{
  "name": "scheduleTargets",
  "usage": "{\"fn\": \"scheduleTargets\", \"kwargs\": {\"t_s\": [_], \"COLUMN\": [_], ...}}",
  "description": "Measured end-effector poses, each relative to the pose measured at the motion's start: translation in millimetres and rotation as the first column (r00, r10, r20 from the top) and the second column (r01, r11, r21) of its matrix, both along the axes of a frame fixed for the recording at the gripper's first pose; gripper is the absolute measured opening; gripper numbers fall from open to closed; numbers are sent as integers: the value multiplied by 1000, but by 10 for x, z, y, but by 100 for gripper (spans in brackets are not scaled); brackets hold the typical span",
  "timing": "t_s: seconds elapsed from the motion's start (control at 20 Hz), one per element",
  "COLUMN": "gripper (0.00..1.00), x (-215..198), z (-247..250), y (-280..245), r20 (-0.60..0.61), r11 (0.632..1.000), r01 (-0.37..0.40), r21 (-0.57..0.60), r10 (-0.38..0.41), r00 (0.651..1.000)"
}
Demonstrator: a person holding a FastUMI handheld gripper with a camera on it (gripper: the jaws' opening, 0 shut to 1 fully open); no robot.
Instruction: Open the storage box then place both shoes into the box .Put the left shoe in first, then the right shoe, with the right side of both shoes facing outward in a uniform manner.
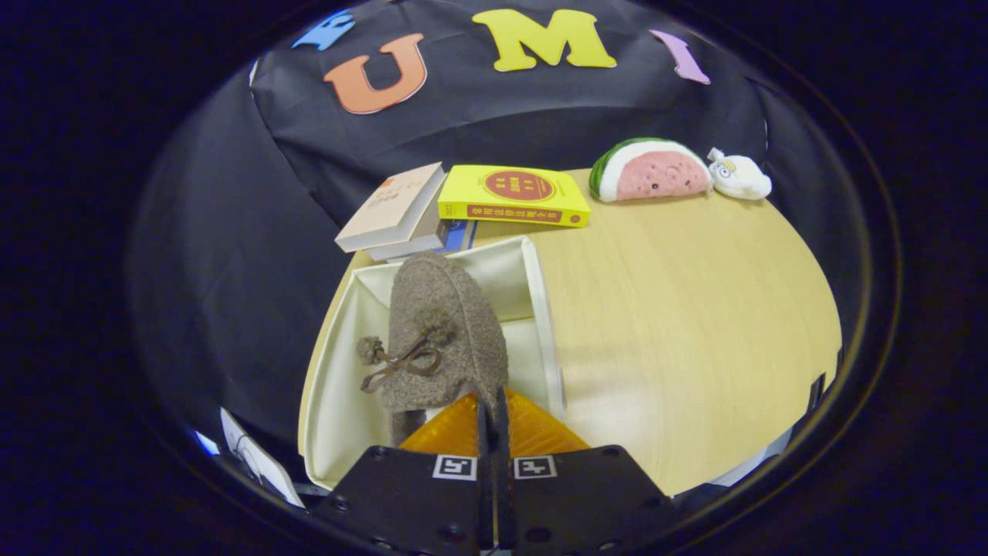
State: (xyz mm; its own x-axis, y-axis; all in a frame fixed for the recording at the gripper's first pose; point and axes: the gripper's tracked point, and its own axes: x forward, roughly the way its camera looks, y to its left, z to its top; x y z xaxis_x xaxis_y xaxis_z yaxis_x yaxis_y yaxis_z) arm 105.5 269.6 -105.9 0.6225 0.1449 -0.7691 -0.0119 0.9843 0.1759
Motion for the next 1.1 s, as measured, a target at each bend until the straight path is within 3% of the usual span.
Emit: {"fn": "scheduleTargets", "kwargs": {"t_s": [0.2,0.35,0.6,0.75,0.9,1.1], "gripper": [6,30,75,91,92,95], "x": [-11,-30,-173,-246,-355,-543], "z": [30,152,280,447,678,1054], "y": [57,91,135,-11,-273,-743], "r20": [100,193,329,443,559,707], "r11": [1000,999,998,997,997,994], "r01": [21,49,12,25,67,102], "r21": [-6,16,-56,-76,-33,-49], "r10": [-21,-51,7,11,-37,-37], "r00": [995,980,944,896,828,706]}}
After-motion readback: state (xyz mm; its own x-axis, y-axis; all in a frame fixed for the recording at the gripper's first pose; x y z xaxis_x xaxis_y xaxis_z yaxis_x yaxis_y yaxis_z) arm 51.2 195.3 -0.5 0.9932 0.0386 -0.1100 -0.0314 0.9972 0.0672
